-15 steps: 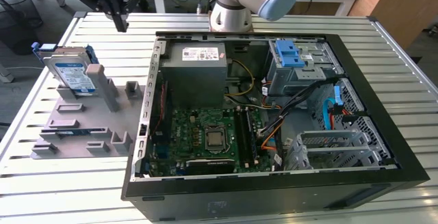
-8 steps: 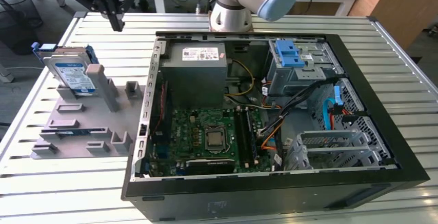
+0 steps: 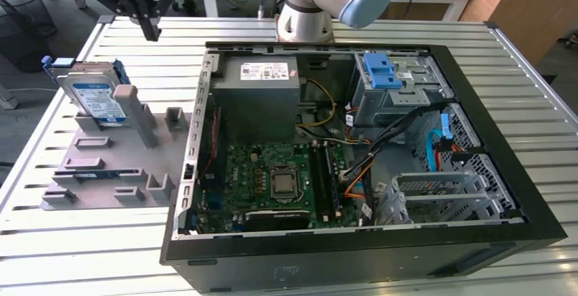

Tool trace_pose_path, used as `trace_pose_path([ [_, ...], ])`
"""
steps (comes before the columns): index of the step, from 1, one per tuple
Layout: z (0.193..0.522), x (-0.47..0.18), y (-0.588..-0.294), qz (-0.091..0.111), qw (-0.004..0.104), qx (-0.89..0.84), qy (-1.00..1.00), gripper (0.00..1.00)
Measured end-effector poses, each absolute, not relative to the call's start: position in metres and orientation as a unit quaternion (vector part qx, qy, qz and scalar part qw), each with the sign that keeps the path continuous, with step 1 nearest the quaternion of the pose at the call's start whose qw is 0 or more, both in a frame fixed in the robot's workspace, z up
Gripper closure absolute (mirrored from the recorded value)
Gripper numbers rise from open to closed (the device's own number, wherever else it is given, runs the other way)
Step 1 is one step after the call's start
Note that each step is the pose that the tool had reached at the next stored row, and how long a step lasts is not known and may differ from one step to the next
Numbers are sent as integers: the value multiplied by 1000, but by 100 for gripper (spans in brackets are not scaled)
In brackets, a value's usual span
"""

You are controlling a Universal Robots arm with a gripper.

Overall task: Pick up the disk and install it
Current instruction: 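Reach for the disk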

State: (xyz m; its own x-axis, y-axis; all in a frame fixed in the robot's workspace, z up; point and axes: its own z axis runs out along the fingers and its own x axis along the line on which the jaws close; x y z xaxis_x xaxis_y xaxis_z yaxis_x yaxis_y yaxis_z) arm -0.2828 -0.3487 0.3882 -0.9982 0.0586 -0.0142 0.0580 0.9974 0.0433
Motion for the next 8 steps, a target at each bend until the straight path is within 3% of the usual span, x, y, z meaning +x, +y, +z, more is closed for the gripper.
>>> trace_pose_path([
  [8, 388, -286, -348, 21, 8, 29, 999, 89],
])
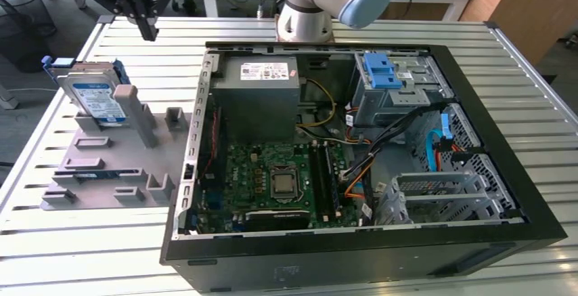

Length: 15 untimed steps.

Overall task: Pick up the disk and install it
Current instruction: 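Reach for the disk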

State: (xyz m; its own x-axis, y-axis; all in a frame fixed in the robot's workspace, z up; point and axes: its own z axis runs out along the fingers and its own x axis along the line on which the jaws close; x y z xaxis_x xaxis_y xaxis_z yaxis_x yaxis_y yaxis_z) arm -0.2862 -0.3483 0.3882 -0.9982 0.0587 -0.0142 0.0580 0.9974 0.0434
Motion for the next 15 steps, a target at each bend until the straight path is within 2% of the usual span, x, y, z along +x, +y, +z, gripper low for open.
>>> trace_pose_path([
  [15, 388, -296, -348, 21, 8, 29, 999, 89],
])
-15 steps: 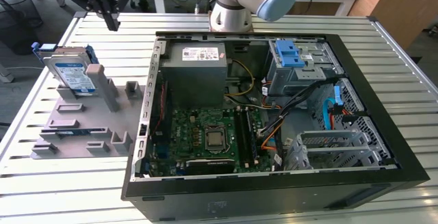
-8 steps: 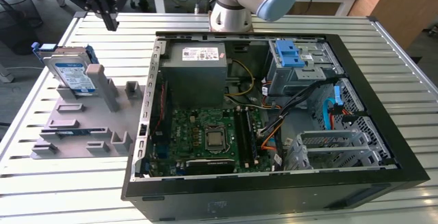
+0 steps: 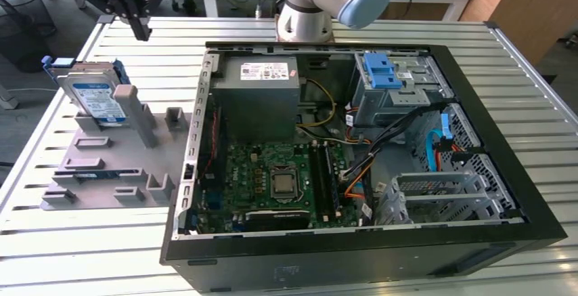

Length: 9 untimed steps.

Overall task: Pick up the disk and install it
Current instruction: 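Reach for the disk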

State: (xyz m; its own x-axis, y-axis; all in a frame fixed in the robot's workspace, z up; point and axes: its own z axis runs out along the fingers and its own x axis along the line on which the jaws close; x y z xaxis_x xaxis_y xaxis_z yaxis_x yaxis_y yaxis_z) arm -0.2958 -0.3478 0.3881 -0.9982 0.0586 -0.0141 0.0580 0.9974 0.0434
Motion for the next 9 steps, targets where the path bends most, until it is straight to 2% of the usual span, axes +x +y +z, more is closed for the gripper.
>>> trace_pose_path([
  [9, 388, -303, -346, 21, 8, 29, 999, 89],
])
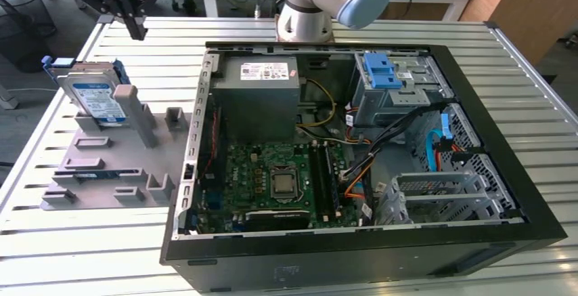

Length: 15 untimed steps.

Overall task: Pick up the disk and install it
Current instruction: 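Reach for the disk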

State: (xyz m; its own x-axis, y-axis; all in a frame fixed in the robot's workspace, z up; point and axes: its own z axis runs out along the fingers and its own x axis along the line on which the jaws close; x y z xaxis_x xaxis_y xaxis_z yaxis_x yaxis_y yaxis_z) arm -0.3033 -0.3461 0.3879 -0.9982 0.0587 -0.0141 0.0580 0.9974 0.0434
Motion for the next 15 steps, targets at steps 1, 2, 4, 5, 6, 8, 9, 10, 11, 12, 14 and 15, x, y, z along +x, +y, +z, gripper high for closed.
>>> trace_pose_path([
  [1, 388, -304, -346, 21, 8, 29, 999, 89],
  [2, 388, -305, -346, 21, 8, 29, 999, 89],
  [4, 388, -307, -345, 21, 8, 29, 999, 89],
  [5, 388, -308, -345, 21, 8, 29, 999, 89],
  [6, 388, -309, -344, 21, 8, 29, 999, 89],
  [8, 388, -311, -344, 21, 8, 29, 999, 89],
  [9, 388, -312, -343, 21, 8, 29, 999, 89],
  [10, 388, -313, -343, 21, 8, 29, 999, 89],
  [11, 388, -313, -343, 21, 8, 29, 999, 89],
  [12, 388, -314, -343, 21, 8, 29, 999, 89],
  [14, 388, -315, -342, 21, 8, 29, 999, 89],
  [15, 388, -316, -342, 21, 8, 29, 999, 89],
])
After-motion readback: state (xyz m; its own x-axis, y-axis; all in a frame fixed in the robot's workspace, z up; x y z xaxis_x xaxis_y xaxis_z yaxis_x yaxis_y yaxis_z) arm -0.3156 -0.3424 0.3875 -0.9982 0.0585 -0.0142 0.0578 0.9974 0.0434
